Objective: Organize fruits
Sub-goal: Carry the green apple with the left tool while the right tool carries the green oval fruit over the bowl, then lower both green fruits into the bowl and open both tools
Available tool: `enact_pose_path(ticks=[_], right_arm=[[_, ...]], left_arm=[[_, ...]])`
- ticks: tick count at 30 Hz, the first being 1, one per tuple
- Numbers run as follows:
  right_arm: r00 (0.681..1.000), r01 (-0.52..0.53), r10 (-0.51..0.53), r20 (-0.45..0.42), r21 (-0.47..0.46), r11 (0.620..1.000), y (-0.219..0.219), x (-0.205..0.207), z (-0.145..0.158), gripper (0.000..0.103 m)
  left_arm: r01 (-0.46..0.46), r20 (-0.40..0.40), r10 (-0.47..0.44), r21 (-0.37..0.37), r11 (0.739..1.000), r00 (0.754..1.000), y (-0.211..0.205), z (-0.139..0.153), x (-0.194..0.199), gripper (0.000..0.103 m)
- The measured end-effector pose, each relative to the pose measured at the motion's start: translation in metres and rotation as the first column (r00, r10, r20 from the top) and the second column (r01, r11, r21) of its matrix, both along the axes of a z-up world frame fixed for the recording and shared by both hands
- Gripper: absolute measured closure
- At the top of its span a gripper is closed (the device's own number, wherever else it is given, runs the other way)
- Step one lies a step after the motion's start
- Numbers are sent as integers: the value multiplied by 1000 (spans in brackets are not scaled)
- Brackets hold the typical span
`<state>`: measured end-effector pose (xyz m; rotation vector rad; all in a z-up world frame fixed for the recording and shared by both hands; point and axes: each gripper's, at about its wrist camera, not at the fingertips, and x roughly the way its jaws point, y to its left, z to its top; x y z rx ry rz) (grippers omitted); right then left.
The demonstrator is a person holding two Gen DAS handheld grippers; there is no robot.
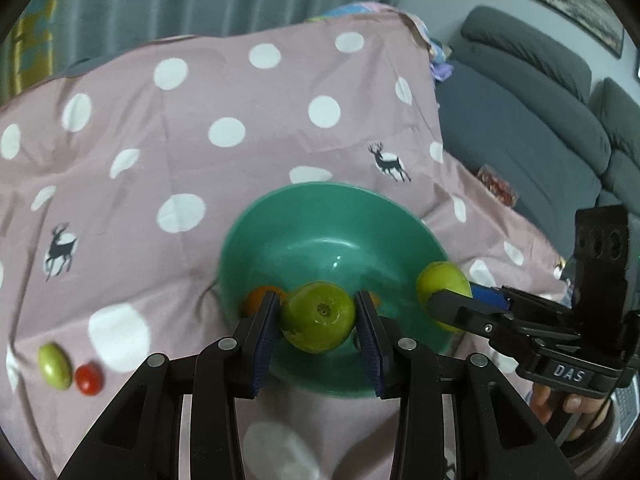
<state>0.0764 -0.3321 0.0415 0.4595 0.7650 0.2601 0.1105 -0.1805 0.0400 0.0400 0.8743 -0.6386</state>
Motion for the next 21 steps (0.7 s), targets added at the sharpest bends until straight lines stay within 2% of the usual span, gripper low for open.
enact_pose_path(ticks=[10,21], right_arm=[[999,22,-24,-38,-53,998,-9,23,-18,66],[999,14,-20,-49,-113,993,-1,33,-20,64]], left_arm=[[22,-38,-18,91,996,999,-28,-31,20,64],[14,-17,-12,123,992,1000,-32,-34,19,64]])
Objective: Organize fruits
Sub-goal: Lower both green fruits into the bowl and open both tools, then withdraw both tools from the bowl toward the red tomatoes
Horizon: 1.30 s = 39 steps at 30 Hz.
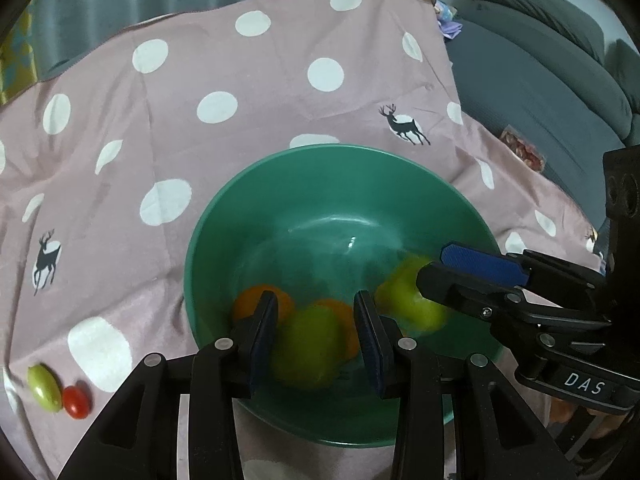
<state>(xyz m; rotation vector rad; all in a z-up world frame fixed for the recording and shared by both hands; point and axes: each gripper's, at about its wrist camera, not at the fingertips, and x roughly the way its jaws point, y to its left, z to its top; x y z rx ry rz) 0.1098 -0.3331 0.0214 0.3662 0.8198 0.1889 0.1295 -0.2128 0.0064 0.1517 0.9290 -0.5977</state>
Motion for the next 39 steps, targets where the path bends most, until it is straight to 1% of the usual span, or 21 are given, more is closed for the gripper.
enact_pose_path(ticks=[2,3,4,5,6,7,10,12,15,18,21,23,25,30,31,33,35,39], right_arm=[[1000,10,-10,-1,8,1000,-2,-1,0,59],[1000,11,-11,3,12,1000,-2,-3,2,58],[1000,16,-16,6,13,1000,-3,-5,2,56],[1000,20,-20,11,16,1000,-4,-7,3,55],[1000,25,-25,14,22,999,-5,-11,4,55],[999,28,-28,17,28,999,-7,-14,5,55],[999,32,-33,25,35,999,-8,-23,9,53],[999,35,-36,30,45,998,-8,-31,11,52],[999,26,-30,45,74,997,-6,-42,17,48],[998,10,-15,53,85,996,-1,-51,21,47],[998,-16,10,63,90,996,8,-58,27,45],[997,-38,32,69,88,995,15,-62,31,44],[995,-70,63,79,84,994,24,-67,36,42],[985,-154,147,92,76,985,51,-76,43,40],[983,-165,158,91,75,983,55,-76,44,40],[979,-191,185,86,76,979,63,-77,43,40],[973,-223,217,79,76,972,73,-77,42,39],[957,-288,284,56,64,956,95,-78,37,39]], left_arm=[[-4,9,4,-3,1000,1000,1,3,-3,64],[-8,16,8,-2,1000,1000,2,4,-4,61],[-14,25,14,-3,1000,1000,4,7,-7,54],[-26,35,26,-6,1000,999,7,9,-10,39],[-37,44,37,-15,999,998,10,12,-13,29],[-46,51,48,-35,998,998,15,15,-17,27],[-63,41,67,-74,995,997,28,21,-27,26],[-71,36,74,-86,994,997,37,23,-35,26],[-91,43,96,-110,990,994,57,31,-48,25],[-130,47,137,-131,983,989,81,38,-60,24],[-191,45,199,-146,971,979,112,43,-72,24],[-236,45,245,-148,960,969,134,44,-79,24],[-290,48,299,-147,946,953,159,45,-88,24],[-424,38,434,-146,894,900,223,42,-110,24],[-444,39,453,-142,885,890,232,41,-115,24],[-466,36,474,-133,875,880,249,38,-125,24],[-473,36,480,-114,873,877,259,33,-134,24],[-446,31,449,-70,892,893,271,19,-152,24]])
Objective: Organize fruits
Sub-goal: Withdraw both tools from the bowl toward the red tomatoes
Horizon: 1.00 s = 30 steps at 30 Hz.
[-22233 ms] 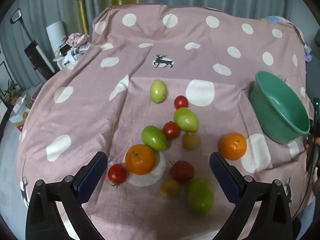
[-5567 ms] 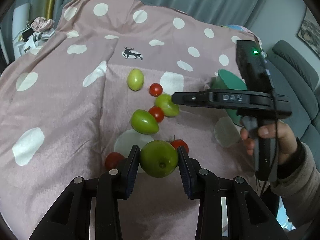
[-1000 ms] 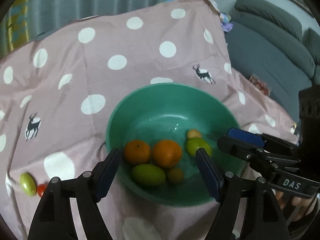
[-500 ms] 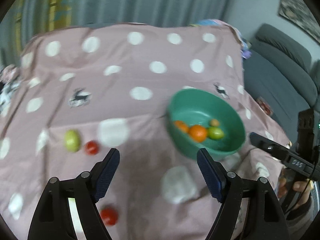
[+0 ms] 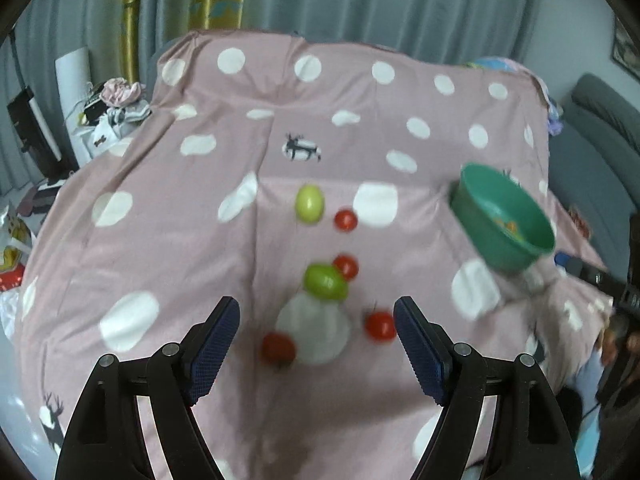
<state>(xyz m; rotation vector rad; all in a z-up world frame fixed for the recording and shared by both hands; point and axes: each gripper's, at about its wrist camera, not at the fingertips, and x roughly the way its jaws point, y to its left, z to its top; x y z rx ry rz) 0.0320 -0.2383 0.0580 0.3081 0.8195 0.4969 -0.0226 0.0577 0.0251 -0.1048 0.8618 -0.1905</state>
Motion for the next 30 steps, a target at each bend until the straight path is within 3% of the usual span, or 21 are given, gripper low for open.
enact_pose_path(ticks=[5,14,19,21,30], right_arm=[[997,-73,72,-41,-22,997,27,-1,-12,39],[984,-166,163,-75,-47,985,62,-3,-21,39],[972,-218,212,-101,-52,975,80,-1,-29,39],[967,-234,229,-111,-40,971,86,1,-32,40],[951,-278,271,-149,-26,960,113,18,-45,45]], left_arm=[[25,-49,-26,-27,999,998,7,-22,-15,24],[66,-60,-69,-48,997,996,-1,-32,-7,30],[74,-93,-77,-29,997,993,-2,-43,3,33],[84,-108,-85,-12,996,990,-3,-48,7,45],[90,-147,-82,51,995,986,1,-60,22,46]])
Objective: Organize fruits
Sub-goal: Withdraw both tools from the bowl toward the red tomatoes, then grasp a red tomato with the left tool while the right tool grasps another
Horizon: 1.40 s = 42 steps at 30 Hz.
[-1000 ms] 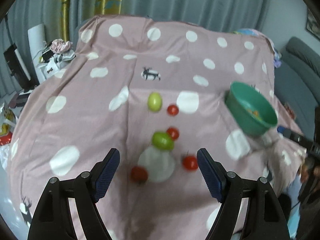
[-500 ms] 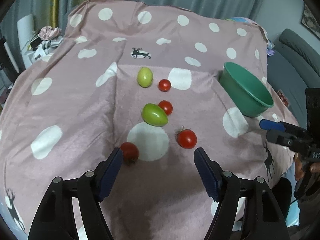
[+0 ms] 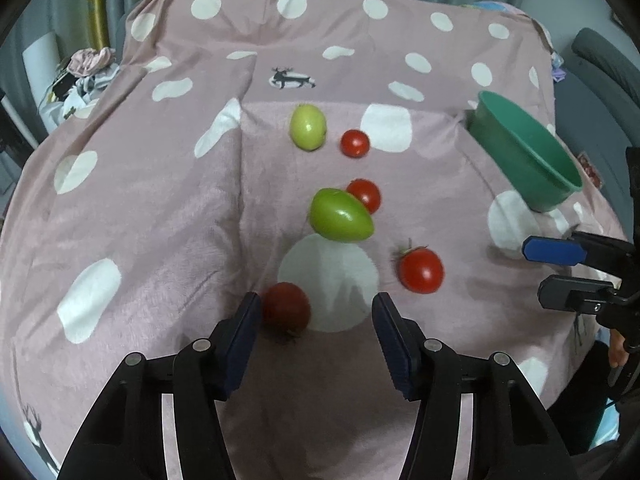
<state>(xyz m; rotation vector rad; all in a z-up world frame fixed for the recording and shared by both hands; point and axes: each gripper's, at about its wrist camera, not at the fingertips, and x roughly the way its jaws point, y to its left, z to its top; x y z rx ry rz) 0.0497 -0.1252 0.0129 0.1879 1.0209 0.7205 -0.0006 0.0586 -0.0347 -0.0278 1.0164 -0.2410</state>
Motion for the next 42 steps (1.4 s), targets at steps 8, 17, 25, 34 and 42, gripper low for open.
enact_pose_path(ticks=[8,17,25,34,42], right_arm=[[999,-29,28,-30,-19,999,20,16,-11,51],[996,-74,70,-63,-74,994,48,33,-27,57],[994,-95,86,-68,-132,987,64,43,-35,69],[994,-95,86,-65,-145,985,66,43,-38,72],[998,-62,58,-38,-114,992,47,31,-26,72]], left_arm=[[30,-25,-29,36,999,999,-6,-9,11,65],[47,-28,-46,52,998,999,-8,-16,12,71],[46,-14,-46,31,998,999,-6,-16,12,74],[34,-1,-34,13,999,999,-6,-16,13,76],[37,15,-36,-36,999,999,-10,-6,8,76]])
